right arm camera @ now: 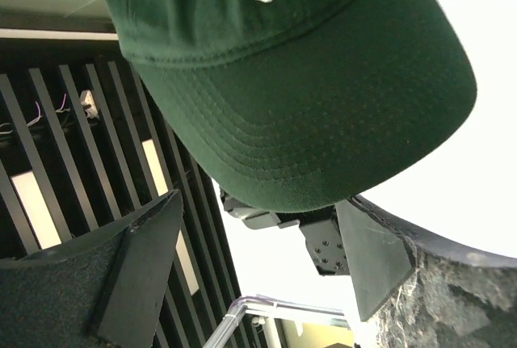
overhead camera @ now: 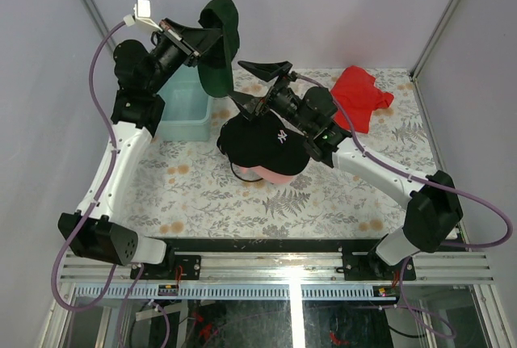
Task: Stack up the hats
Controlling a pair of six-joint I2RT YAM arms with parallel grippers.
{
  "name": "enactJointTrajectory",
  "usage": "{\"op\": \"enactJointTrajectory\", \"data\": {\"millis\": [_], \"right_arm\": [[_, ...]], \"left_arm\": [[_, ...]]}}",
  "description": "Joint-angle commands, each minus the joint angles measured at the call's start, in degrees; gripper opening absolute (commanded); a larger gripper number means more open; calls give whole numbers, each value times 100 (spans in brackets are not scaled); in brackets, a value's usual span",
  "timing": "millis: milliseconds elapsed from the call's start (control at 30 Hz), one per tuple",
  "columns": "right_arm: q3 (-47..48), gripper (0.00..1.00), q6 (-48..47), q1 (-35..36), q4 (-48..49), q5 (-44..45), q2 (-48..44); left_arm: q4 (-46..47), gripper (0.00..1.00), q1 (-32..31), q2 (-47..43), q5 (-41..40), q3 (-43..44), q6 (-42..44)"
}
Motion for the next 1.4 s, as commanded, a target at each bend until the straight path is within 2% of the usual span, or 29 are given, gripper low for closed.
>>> {"op": "enactJointTrajectory", "data": {"millis": [0, 233, 367, 567, 667, 867, 1033, 1200, 1267, 1367], "right_arm": [[156, 83, 707, 43, 471, 384, -23], [-77, 80, 642, 36, 399, 815, -176], [-107, 74, 693, 27, 517, 935, -164], [26, 50, 647, 8, 696, 949, -46], [119, 30, 635, -19, 771, 924, 28], [260, 0, 573, -193, 1044, 710, 173], [453, 0, -128, -659, 984, 44, 71], [666, 0, -1371, -1129, 306, -755, -318], [913, 0, -2102, -1206, -523, -973, -471], [1210, 0, -3096, -1213, -1421, -1043, -677]], "left_arm": [[623, 0, -75, -322, 75, -108, 2], [688, 0, -138, -580, 124, -387, -106], [690, 0, -155, -753, 154, -523, -161], [762, 0, -290, -982, 230, -805, -291], [804, 0, -340, -1078, 289, -999, -333], [681, 0, -347, -1225, 282, -1134, -223], [-332, 0, -322, -1140, 188, -749, 360], [-1005, 0, -245, -1142, 2, -719, 702], [-1117, 10, -204, -1118, 91, -800, 646], [-1031, 35, -131, -1101, 276, -1047, 273]]}}
